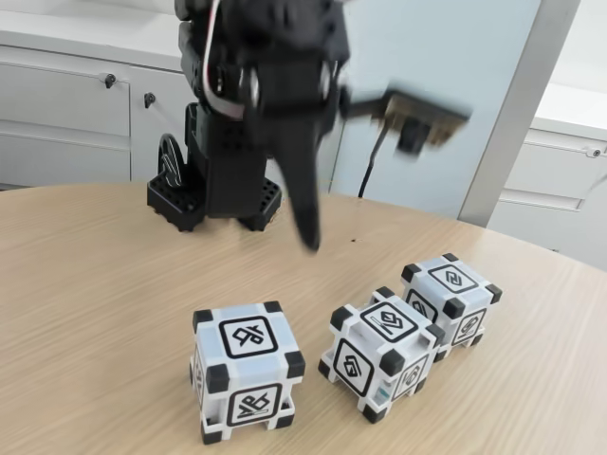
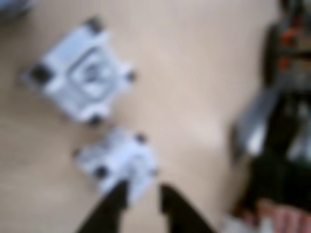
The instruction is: Stack cubes from left to right.
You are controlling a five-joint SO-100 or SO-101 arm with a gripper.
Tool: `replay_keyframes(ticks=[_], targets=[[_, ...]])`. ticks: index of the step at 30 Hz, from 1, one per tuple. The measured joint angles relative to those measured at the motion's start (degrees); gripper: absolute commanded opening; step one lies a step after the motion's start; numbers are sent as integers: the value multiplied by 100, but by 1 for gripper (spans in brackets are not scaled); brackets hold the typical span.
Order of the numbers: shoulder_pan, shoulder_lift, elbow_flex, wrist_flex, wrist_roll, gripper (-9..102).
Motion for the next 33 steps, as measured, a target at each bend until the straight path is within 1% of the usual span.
replay_keyframes(ticks=[5,9,12,16,20,27,33], targets=[[-97,-44,-1187,0,53,9],[-545,-9,-2021,0,-70,11],[-993,-308,-2522,26,-264,13],[-1406,-1283,-3146,35,-448,15],[-1521,-2865,-3858,176,-554,19],[-1600,-5203,-5317,1169,-606,24],[-2531,-6434,-6284,2250,-650,23]])
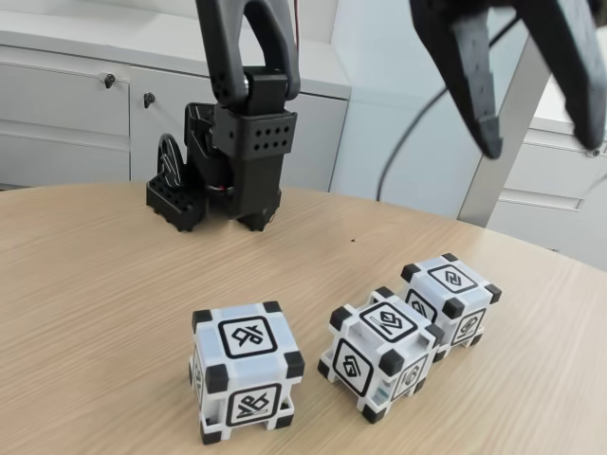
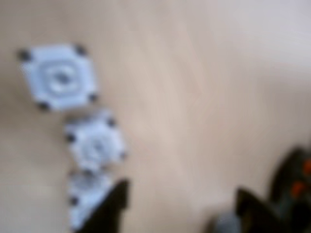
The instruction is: Stack cubes from left to right.
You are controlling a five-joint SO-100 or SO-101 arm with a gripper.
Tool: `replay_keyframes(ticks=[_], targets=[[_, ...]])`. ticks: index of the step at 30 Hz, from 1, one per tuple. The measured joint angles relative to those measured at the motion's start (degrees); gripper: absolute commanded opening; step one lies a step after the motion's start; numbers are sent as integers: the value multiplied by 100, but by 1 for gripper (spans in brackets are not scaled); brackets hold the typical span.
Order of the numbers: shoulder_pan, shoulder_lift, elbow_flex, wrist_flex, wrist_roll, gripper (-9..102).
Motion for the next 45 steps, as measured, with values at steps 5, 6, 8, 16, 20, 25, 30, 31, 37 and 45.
replay_keyframes(ticks=[5,6,8,16,20,25,30,31,37,45], targets=[[-686,-387,-97,650,308,21],[-738,-387,-97,668,404,21],[-756,-422,-105,677,615,22],[-826,-1160,-132,659,826,27],[-826,-1978,-141,650,571,29],[-826,-2742,-141,642,387,30],[-826,-2909,-149,545,237,30],[-826,-2936,-149,492,193,30],[-826,-3340,-202,193,-132,30],[-835,-3454,-316,193,-79,29]])
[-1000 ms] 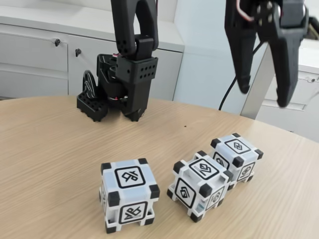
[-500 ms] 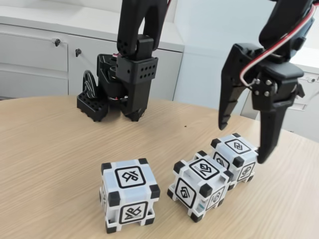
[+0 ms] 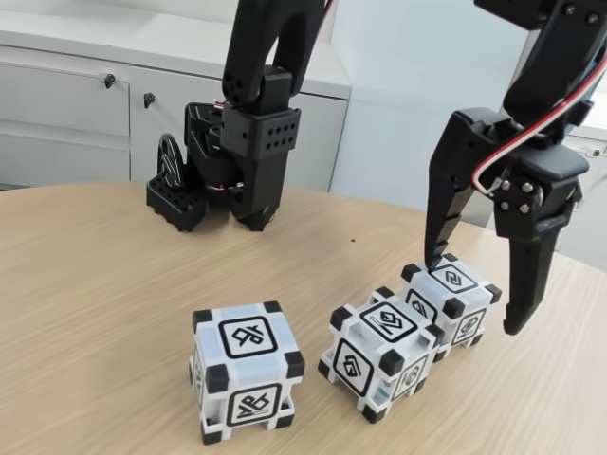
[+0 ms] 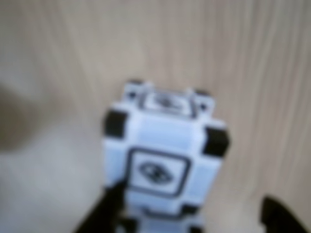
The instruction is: Stack cubes from left to right.
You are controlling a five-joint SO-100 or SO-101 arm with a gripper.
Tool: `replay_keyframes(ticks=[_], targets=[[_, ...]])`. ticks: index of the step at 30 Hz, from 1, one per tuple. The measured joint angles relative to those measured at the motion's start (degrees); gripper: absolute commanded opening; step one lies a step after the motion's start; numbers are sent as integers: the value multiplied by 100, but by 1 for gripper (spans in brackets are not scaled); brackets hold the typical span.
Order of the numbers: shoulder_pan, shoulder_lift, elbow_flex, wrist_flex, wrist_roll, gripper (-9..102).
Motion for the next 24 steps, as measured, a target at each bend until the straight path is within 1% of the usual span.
replay_keyframes(ticks=[6,10,15,20,24], targets=[[0,255,26,9,97,30],[-26,1090,26,9,97,30],[-694,1433,44,9,97,30],[-1011,1441,70,9,527,30],[-1011,1441,352,9,844,30]])
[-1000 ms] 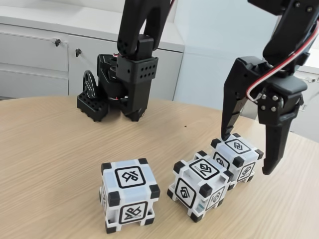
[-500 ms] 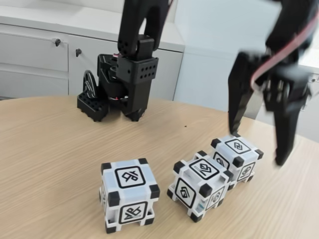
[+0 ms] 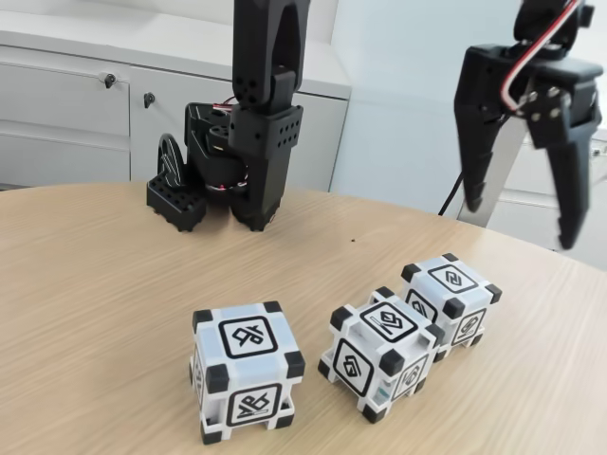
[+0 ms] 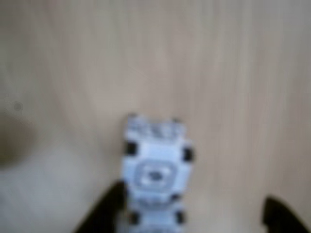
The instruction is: Stack cubes from left to right.
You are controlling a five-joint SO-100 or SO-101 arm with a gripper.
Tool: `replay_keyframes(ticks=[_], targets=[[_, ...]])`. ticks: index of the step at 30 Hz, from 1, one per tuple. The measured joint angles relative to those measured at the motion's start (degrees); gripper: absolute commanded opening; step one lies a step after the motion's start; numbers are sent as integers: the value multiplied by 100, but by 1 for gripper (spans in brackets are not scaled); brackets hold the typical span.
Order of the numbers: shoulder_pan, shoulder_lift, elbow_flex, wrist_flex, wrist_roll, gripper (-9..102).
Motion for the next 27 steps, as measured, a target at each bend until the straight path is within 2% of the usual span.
replay_keyframes(ticks=[14,20,27], targets=[[18,0,527,-26,35,30],[510,0,527,-26,-18,30],[536,0,527,-26,-167,30]])
